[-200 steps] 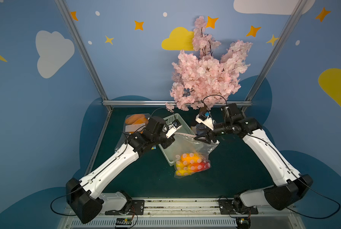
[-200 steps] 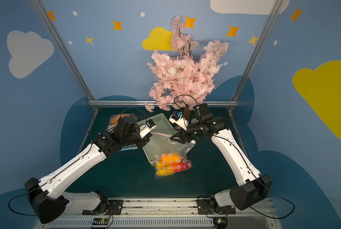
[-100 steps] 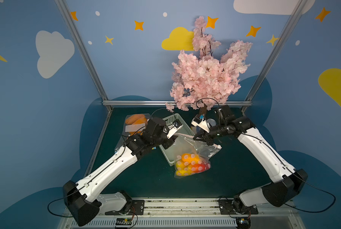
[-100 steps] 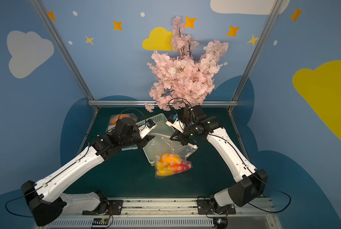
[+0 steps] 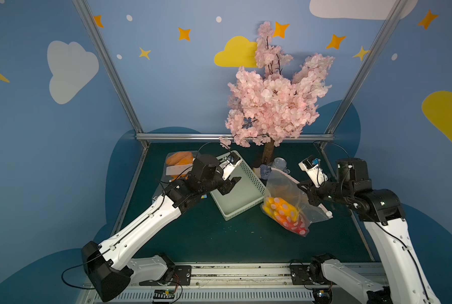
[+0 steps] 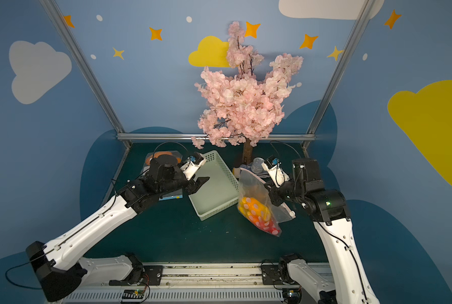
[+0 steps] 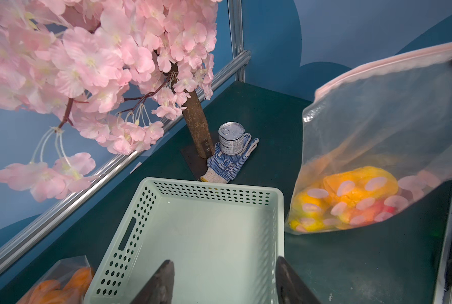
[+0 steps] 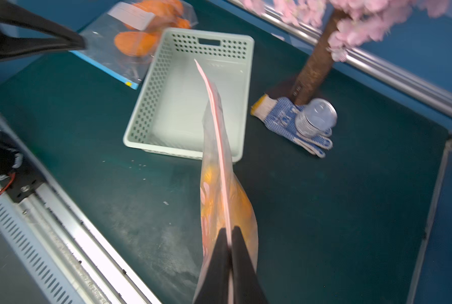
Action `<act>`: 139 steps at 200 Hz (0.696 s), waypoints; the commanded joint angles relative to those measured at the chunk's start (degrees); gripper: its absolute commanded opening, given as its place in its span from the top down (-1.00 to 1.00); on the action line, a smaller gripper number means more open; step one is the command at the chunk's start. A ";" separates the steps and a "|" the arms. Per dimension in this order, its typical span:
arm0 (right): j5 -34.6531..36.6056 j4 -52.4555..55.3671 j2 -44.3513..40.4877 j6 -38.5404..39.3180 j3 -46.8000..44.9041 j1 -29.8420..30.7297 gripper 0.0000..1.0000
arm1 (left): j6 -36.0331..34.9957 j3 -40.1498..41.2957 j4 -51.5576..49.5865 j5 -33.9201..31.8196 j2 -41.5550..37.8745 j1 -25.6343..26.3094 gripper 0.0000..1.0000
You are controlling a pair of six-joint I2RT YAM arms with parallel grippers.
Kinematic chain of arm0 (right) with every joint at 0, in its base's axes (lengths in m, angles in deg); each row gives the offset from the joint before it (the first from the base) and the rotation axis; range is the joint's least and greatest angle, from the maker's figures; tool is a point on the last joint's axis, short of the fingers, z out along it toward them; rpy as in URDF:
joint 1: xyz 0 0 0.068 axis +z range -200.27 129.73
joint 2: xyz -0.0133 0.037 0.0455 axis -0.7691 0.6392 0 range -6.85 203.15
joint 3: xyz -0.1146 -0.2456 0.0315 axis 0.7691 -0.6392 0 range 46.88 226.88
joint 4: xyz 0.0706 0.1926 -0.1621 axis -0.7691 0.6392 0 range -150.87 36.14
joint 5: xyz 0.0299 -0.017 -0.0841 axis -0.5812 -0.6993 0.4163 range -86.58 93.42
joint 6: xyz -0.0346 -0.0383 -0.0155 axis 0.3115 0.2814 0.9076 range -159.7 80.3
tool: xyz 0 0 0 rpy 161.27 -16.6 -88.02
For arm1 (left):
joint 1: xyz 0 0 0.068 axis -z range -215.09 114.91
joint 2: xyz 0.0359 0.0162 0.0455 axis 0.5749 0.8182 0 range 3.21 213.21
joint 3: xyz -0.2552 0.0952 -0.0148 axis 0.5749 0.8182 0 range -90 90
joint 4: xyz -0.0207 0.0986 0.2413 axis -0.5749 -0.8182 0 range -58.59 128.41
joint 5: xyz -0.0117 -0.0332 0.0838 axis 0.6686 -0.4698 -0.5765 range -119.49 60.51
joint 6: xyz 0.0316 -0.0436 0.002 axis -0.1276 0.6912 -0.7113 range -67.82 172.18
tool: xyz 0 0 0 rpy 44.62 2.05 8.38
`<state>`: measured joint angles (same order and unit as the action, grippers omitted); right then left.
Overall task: Place the mango in a zip-top bag and seal the zipper
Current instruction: Place the zipper food storage bag at the center of the board.
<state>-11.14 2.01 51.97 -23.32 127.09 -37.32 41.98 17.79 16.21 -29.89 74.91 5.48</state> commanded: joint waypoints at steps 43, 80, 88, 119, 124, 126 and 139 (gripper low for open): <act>16.12 -15.11 22.90 -9.67 3.74 -13.12 1.00 | 6.28 -3.29 1.19 2.43 2.49 0.72 -0.22; 16.75 -22.09 36.24 -10.26 11.11 -17.02 1.00 | 12.03 -1.31 1.14 1.19 0.22 0.78 -0.24; 17.28 -21.50 38.71 -10.37 13.79 -17.29 0.88 | 13.44 -1.18 0.45 0.77 -0.13 0.80 -0.25; 16.19 -17.39 43.26 -12.59 23.49 -17.18 -0.33 | 22.58 -2.85 -5.32 0.32 0.22 -1.57 -0.33; 15.16 -16.83 43.45 -12.69 24.70 -16.94 -0.51 | 24.70 -2.85 -5.81 0.51 0.19 -2.42 -0.34; 14.83 -16.64 43.47 -12.87 25.12 -16.85 -0.56 | 25.60 -2.83 -5.88 0.67 0.17 -2.96 -0.35; 16.15 -16.40 42.77 -16.64 26.72 -15.83 -0.63 | 31.21 -1.93 -5.99 1.83 -0.51 -6.05 -0.38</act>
<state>4.79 -15.89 96.74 -34.77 149.14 -54.67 61.30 16.22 13.50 -28.82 75.56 3.65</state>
